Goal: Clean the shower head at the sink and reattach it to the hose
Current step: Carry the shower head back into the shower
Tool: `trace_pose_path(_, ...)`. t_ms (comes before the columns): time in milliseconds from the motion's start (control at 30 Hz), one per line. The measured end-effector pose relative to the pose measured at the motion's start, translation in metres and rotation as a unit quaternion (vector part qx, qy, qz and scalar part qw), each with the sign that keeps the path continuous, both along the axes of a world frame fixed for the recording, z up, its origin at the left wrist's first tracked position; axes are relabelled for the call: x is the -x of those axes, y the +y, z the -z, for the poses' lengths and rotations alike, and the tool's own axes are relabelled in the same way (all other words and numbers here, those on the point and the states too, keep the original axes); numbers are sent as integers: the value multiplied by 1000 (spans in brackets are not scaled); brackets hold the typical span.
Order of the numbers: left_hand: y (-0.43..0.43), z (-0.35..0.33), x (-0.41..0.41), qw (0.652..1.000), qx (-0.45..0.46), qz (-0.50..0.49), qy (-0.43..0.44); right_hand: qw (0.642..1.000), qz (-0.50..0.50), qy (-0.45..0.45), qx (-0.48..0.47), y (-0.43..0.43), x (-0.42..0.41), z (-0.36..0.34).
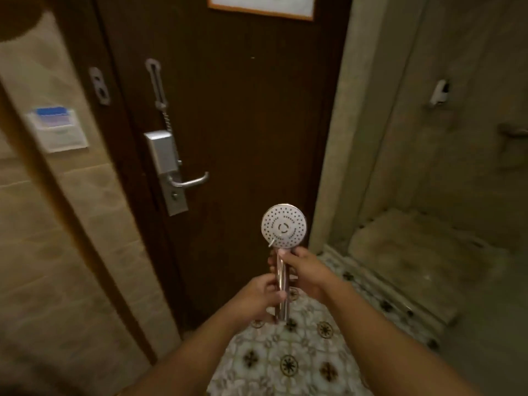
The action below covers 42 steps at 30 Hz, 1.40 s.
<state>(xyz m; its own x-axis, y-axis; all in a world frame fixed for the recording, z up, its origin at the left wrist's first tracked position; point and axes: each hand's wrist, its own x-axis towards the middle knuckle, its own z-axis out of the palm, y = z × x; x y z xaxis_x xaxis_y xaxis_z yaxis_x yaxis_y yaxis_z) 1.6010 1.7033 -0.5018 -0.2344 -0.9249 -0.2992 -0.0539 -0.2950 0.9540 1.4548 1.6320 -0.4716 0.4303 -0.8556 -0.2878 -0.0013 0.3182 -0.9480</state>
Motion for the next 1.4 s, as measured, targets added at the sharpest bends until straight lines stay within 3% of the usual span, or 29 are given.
trace_pose_path(267,-103,6,97,995,20,94,21,989,142,-26,-10,-69,97,11)
trace_pose_path(567,-267,24,133,988,-20,144,53,977,200,61,-30,-198,135,28)
trace_pose_path(933,-444,23,225,959,-55,272,61,949,306,62,-51,-334,224,33)
trace_pose_path(1400,-638,22,462,948,-55,310,42,926,366,84,23,-513,456,37)
